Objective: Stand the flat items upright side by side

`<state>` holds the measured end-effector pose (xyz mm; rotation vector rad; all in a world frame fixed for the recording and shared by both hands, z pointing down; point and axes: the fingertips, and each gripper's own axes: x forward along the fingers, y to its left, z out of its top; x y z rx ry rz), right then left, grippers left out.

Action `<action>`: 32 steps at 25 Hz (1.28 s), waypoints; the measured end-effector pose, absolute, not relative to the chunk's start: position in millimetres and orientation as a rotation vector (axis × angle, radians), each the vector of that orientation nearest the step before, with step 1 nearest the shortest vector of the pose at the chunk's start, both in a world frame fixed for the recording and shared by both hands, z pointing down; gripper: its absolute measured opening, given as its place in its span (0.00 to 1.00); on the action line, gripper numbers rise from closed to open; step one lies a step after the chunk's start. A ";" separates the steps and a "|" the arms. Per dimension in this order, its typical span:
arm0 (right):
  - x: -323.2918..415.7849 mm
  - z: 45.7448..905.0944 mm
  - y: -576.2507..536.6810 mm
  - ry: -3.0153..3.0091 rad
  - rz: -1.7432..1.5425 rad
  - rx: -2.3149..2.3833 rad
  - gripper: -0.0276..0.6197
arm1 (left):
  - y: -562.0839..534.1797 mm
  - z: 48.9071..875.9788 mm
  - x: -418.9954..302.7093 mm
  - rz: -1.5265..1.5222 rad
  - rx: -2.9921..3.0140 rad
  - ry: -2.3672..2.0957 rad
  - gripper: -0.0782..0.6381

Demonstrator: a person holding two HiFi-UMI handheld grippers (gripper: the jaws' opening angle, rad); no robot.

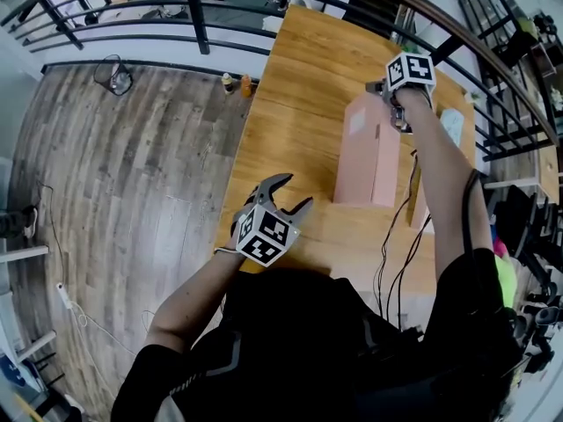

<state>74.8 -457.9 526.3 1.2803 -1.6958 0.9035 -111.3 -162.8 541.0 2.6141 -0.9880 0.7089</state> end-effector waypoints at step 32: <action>116.6 355.7 -313.4 -2.328 0.279 1.708 0.54 | -212.3 435.9 -108.2 0.468 2.666 -1.224 0.49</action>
